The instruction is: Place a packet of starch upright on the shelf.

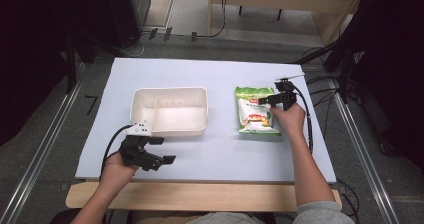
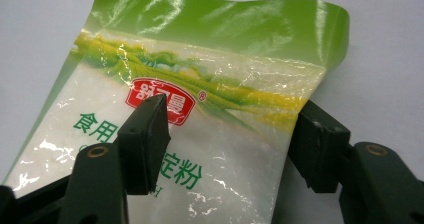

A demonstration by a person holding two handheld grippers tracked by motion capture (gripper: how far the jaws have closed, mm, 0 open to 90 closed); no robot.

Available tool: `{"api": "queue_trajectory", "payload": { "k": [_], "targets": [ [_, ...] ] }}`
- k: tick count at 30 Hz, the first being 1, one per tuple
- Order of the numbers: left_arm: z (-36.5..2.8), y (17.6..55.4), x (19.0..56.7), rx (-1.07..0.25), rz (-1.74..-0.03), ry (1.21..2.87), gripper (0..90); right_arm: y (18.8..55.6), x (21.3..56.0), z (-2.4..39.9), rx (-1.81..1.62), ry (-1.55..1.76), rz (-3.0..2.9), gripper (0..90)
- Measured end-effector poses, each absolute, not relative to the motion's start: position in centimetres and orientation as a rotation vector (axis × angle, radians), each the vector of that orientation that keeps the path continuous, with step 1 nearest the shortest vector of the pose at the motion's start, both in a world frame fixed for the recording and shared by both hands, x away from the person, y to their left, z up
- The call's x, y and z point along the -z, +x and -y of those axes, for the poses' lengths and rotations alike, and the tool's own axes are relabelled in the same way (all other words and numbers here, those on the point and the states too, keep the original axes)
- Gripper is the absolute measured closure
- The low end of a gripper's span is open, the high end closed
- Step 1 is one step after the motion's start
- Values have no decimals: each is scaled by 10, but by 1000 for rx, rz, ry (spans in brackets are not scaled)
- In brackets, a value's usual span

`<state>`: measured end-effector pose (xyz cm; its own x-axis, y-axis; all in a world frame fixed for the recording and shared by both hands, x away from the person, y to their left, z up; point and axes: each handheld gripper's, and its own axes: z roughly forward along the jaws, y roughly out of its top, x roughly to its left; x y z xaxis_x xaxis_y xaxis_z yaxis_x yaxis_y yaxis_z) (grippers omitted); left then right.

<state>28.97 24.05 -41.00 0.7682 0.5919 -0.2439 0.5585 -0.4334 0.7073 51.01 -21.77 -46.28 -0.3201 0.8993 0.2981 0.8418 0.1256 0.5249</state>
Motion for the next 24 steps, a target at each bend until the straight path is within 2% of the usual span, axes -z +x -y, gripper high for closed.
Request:
{"api": "queue_trajectory", "payload": {
  "k": [2, 6, 11, 15, 18, 24],
  "targets": [
    [-241, 289, 410, -57, -860, 2130, 163, 510, 463, 215, -976, 1778, -2291, 414],
    [-243, 288, 410, -61, -866, 2124, 163, 508, 462, 207, -930, 1753, -2287, 502],
    [-241, 288, 411, -62, -869, 2137, 163, 504, 460, 195, -834, 1713, -2286, 681],
    [-241, 288, 411, -61, -867, 2138, 163, 503, 462, 200, -883, 1752, -2289, 828],
    [-241, 288, 411, -56, -871, 2129, 163, 503, 463, 202, -924, 1779, -2295, 870],
    [-244, 288, 410, -58, -871, 2126, 163, 502, 452, 202, -929, 1736, -2311, 891]
  ]
}}
